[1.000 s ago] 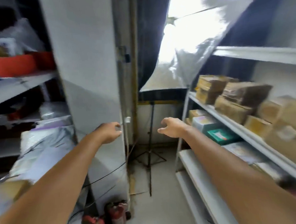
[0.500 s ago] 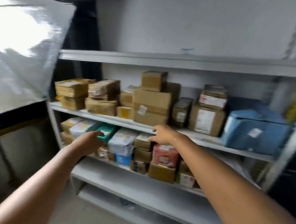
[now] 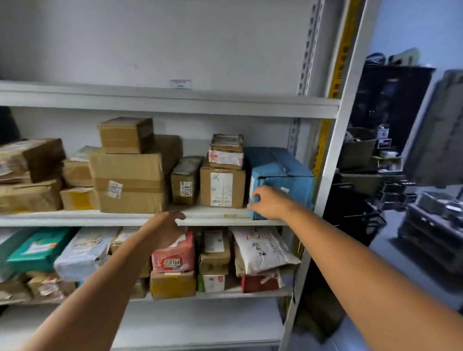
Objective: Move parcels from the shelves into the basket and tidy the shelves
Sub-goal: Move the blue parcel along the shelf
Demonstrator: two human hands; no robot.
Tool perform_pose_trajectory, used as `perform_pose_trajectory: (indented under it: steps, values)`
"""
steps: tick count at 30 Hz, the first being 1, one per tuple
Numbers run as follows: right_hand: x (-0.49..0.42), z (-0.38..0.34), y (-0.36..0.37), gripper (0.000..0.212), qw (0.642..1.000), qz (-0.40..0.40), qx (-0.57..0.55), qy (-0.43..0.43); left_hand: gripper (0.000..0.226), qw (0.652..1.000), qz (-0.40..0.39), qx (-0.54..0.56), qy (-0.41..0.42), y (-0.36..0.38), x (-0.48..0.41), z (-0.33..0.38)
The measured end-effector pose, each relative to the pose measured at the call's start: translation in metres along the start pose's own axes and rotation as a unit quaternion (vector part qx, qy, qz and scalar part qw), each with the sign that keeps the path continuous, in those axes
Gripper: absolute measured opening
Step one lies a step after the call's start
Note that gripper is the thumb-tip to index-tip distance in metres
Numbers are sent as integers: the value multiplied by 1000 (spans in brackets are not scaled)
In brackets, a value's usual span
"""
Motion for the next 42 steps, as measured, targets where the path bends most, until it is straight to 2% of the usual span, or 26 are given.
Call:
perform_pose_trajectory:
  steps: [4, 11, 17, 21, 24, 29, 42]
  values:
    - [-18, 26, -10, 37, 999, 45, -12, 11, 38, 999, -23, -9, 34, 16, -17, 28]
    - [-61, 79, -40, 40, 986, 164, 1, 7, 45, 999, 0, -16, 48, 24, -62, 79]
    - [-90, 134, -42, 64, 991, 130, 23, 29, 54, 994, 5, 89, 67, 48, -100, 137]
    - [-102, 158, -33, 74, 994, 93, -48, 26, 72, 988, 9, 121, 92, 71, -113, 173]
    - [-109, 167, -29, 78, 992, 88, -87, 16, 78, 982, 0, 160, 103, 83, -121, 186]
    - [-113, 175, -23, 83, 985, 66, -159, 24, 76, 962, 3, 250, 105, 95, -126, 187]
    - [-49, 148, -17, 84, 973, 119, -195, 43, 77, 943, -41, 286, 163, 87, -93, 159]
Point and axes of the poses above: each hand's wrist, its own x-axis away from the middle knuckle, its own y-axis out of the palm, z = x × y, the point moved 2 cm from there along -x, towards the middle knuckle, and after that the axes turned 1 degree about z, right-handed, at the moved point
